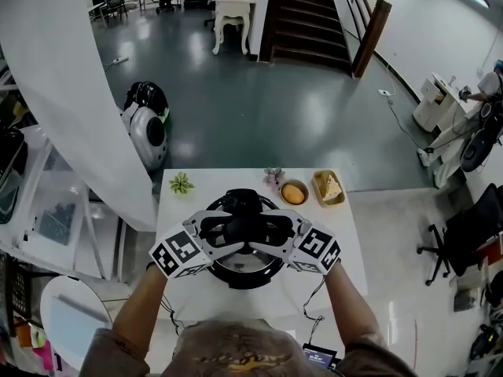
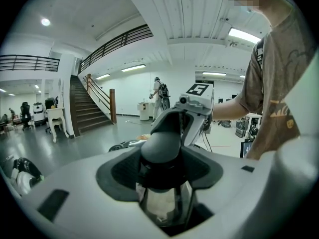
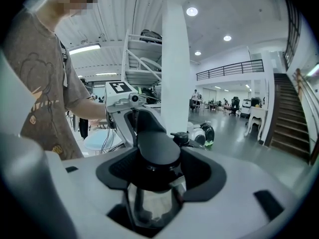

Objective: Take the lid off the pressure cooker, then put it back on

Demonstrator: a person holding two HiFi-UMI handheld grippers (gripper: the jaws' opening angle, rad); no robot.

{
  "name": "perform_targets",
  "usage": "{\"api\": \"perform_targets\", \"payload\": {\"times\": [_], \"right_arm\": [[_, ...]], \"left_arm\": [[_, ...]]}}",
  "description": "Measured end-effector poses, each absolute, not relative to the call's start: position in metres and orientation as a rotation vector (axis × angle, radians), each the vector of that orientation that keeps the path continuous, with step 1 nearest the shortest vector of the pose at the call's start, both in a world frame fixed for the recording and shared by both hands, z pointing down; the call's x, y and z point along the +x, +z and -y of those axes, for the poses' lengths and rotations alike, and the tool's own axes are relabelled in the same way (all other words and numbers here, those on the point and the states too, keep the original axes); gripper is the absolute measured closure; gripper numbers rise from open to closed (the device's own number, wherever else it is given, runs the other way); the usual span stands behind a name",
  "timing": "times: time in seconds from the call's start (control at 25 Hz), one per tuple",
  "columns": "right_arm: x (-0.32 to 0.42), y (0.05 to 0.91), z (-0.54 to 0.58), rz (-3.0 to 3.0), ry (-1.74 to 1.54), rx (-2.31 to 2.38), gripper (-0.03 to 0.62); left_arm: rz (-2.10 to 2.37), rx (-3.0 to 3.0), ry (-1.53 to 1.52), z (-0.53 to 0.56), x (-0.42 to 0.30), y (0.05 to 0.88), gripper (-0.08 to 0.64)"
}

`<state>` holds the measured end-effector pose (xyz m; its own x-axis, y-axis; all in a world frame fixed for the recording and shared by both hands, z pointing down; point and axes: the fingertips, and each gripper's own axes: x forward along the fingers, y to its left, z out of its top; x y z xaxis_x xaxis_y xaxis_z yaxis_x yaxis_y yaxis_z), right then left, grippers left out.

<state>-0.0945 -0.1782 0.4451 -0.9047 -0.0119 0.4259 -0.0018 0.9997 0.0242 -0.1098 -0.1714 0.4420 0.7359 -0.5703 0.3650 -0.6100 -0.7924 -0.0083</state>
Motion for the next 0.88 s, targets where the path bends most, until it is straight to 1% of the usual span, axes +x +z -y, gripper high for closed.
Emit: {"api": "perform_targets", "payload": {"times": [0.88], "right_arm": [[-0.0951,0.4435,0.1785,2.660,0.112,0.424,0.321]], "left_arm": [[0.527,2.980,0.557,0.1770,-0.1111,0.4418,0.304]]}}
